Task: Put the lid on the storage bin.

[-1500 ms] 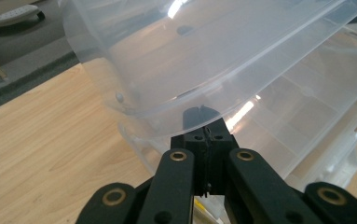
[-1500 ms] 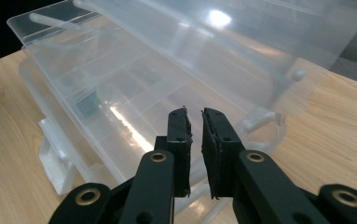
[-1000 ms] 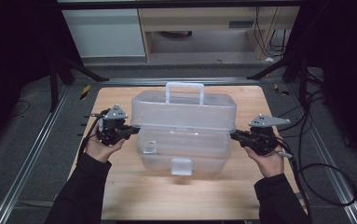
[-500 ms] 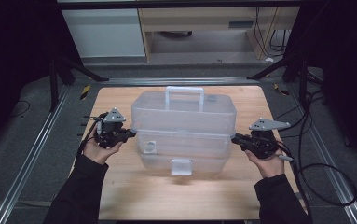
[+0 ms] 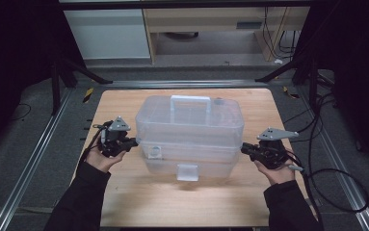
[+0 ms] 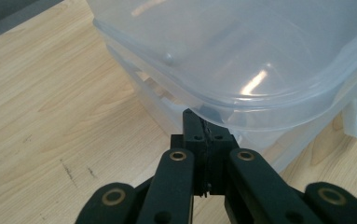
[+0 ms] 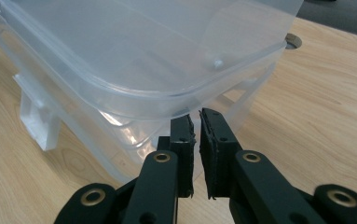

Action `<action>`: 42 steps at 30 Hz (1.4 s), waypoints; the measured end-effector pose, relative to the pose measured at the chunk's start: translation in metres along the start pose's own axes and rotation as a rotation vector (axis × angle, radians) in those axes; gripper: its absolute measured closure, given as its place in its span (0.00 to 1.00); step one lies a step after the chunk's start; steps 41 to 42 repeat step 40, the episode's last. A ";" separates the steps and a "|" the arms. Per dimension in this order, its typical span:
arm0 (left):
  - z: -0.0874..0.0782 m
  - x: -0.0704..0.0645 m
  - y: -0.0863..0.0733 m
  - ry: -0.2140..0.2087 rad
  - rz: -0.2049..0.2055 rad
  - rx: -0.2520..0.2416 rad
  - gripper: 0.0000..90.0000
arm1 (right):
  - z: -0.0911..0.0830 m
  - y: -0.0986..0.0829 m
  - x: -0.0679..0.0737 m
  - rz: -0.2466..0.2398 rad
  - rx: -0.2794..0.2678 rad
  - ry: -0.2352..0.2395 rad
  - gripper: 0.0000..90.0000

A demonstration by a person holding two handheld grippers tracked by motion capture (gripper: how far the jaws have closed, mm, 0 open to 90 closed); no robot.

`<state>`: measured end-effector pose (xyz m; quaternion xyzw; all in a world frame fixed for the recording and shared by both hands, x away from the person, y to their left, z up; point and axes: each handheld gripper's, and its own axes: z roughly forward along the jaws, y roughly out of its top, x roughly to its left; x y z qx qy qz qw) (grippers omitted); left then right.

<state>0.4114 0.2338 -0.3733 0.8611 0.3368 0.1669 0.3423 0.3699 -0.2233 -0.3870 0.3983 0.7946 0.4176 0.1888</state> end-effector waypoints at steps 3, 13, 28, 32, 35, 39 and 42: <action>0.002 -0.001 -0.003 -0.002 -0.002 0.012 0.99 | 0.000 -0.002 0.001 0.002 0.008 -0.006 0.92; 0.008 -0.002 -0.012 0.001 -0.001 0.048 0.99 | 0.006 -0.010 0.006 -0.039 0.074 -0.037 0.92; 0.009 0.016 -0.024 0.031 -0.060 0.073 0.95 | 0.004 -0.012 0.002 -0.072 0.084 -0.120 0.86; 0.003 0.025 -0.027 0.058 -0.100 0.047 0.92 | 0.001 -0.017 -0.010 -0.043 0.074 -0.151 0.78; 0.001 0.034 -0.031 0.085 -0.135 0.033 0.85 | 0.000 -0.022 -0.020 -0.014 0.057 -0.190 0.64; 0.006 0.045 -0.041 0.121 -0.171 0.045 0.75 | 0.001 -0.033 -0.037 0.036 0.049 -0.249 0.44; 0.008 0.048 -0.044 0.132 -0.174 0.053 0.71 | 0.002 -0.036 -0.040 0.042 0.046 -0.264 0.40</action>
